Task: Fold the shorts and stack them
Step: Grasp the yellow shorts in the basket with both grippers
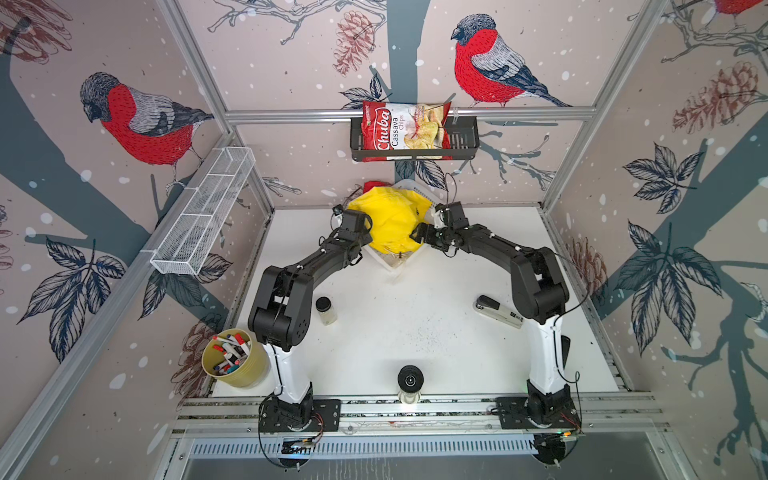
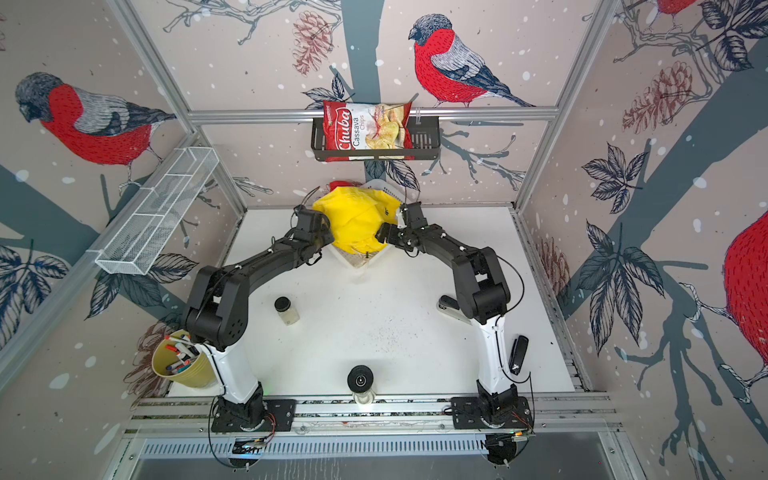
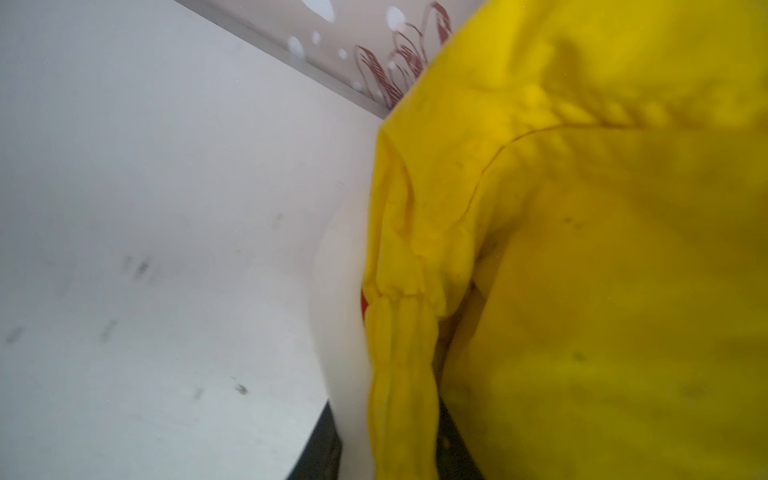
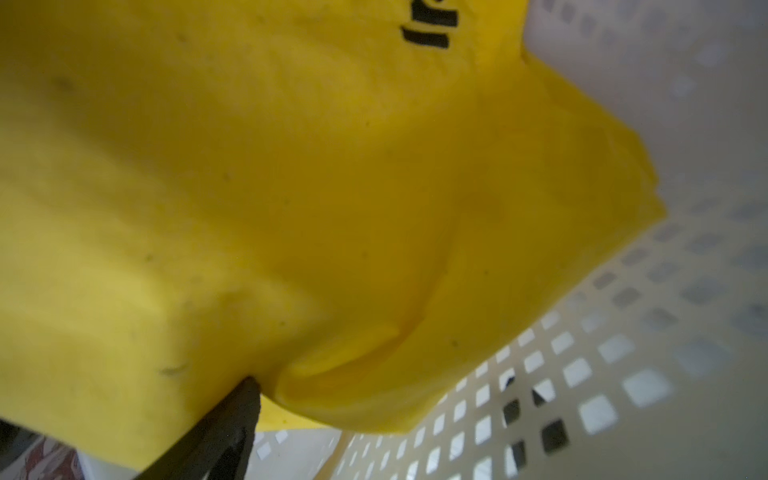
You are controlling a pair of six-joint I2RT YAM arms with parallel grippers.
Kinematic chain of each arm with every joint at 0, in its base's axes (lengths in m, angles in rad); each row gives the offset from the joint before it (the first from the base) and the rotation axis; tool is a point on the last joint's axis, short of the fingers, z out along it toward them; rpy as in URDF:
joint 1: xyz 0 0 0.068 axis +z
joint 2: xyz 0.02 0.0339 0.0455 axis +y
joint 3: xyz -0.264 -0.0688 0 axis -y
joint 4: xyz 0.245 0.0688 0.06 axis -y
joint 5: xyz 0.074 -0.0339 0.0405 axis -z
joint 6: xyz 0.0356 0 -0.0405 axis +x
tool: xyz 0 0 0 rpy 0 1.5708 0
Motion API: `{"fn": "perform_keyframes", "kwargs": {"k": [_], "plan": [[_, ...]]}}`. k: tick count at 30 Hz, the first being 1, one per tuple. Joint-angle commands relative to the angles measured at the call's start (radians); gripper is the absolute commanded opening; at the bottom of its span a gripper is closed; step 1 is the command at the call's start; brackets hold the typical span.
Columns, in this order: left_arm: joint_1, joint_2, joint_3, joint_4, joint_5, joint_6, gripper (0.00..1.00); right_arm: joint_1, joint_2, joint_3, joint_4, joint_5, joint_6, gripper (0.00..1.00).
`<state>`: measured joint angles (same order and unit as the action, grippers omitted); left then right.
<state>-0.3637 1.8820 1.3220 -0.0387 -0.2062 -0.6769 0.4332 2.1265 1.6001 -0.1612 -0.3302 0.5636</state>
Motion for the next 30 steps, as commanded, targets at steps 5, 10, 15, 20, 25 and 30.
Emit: {"fn": "perform_keyframes", "kwargs": {"k": [5,10,15,20,25,30], "plan": [[-0.148,0.065,0.096,-0.149,0.181,0.035,0.11,-0.077,-0.11,-0.098,-0.003,0.073,0.041,0.85],[-0.186,0.074,0.112,-0.162,0.218,0.015,0.26,-0.163,-0.148,-0.099,-0.077,0.116,0.02,0.58],[-0.209,0.068,0.093,-0.132,0.3,-0.008,0.23,-0.264,-0.13,-0.04,-0.178,0.076,-0.051,0.4],[-0.235,0.065,0.066,-0.037,0.434,-0.043,0.37,-0.326,-0.083,0.061,-0.346,0.052,-0.182,0.32],[-0.261,0.088,0.104,-0.054,0.488,-0.054,0.51,-0.36,-0.093,0.077,-0.392,0.098,-0.251,0.18],[-0.262,0.038,0.1,-0.079,0.471,-0.03,0.7,-0.384,-0.08,0.125,-0.461,0.24,-0.314,0.14]]}}
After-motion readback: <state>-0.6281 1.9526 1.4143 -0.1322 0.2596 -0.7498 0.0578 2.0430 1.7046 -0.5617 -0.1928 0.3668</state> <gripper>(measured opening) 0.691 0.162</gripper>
